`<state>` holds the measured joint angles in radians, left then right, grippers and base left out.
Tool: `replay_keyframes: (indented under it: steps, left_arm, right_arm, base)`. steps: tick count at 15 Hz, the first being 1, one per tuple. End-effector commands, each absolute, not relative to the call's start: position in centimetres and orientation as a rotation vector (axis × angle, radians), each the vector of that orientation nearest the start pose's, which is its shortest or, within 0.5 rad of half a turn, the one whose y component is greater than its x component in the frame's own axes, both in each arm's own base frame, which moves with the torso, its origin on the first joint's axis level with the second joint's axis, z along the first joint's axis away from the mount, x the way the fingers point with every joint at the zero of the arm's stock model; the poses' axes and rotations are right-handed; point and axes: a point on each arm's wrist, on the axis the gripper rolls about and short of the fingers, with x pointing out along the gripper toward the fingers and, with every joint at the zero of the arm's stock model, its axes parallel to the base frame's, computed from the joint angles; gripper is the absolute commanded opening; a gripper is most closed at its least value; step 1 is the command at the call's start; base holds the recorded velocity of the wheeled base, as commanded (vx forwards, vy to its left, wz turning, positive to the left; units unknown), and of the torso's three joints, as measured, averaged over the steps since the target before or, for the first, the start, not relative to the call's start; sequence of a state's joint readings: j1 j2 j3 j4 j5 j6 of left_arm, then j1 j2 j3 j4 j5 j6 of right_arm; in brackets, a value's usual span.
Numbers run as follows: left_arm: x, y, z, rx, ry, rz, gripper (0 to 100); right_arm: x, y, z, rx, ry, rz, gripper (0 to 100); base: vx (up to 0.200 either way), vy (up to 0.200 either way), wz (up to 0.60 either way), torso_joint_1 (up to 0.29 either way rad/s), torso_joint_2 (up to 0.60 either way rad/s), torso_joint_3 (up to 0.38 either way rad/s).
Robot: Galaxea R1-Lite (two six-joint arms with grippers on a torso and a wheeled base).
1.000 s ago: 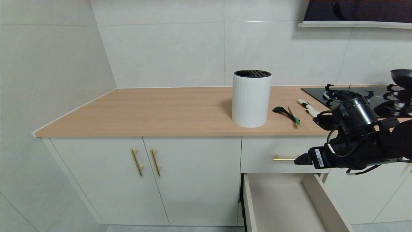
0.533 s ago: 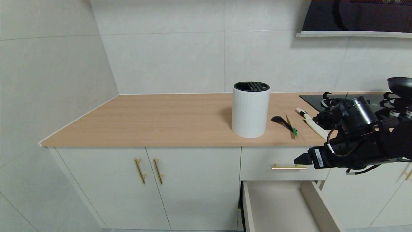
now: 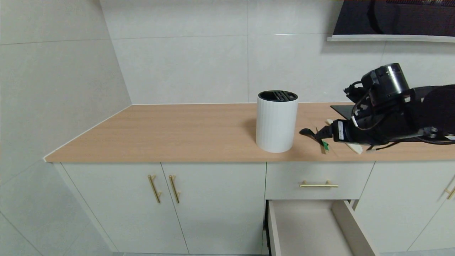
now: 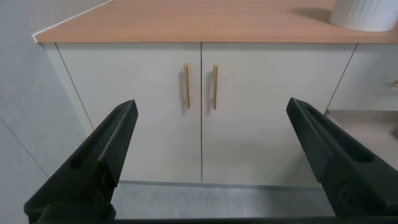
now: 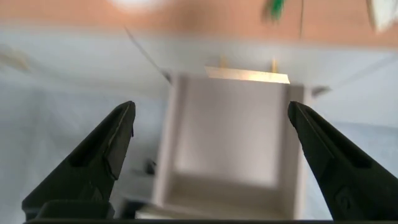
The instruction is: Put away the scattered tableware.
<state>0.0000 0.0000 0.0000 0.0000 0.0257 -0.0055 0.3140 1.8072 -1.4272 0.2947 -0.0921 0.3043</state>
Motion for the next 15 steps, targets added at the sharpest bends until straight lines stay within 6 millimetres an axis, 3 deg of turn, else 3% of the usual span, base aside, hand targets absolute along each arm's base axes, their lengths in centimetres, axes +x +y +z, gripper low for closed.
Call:
replay_keyframes:
  steps: [1,4,7,15]
  left_arm:
    - [-2.3,0.1,7.5,-0.006,0.000,0.026,100]
    - [-2.3,0.1,7.5,-0.006,0.000,0.026,100]
    - [-2.3,0.1,7.5,-0.006,0.000,0.026,100]
    - [-2.3,0.1,7.5,-0.006,0.000,0.026,100]
  right_arm:
    - [37.3,11.9,21.9,0.258,0.777,0.037,100]
    - [39.9,11.6,19.5,0.241,0.793,-0.093,100]
    - [41.7,11.2,19.0,0.315,0.762,-0.164,100]
    - [44.5,9.2,15.7,0.283,0.773,-0.297,100]
  base:
    - [0.000,0.000,0.00,0.000,0.00,0.000]
    - [0.000,0.000,0.00,0.000,0.00,0.000]
    - [0.000,0.000,0.00,0.000,0.00,0.000]
    - [0.000,0.000,0.00,0.000,0.00,0.000]
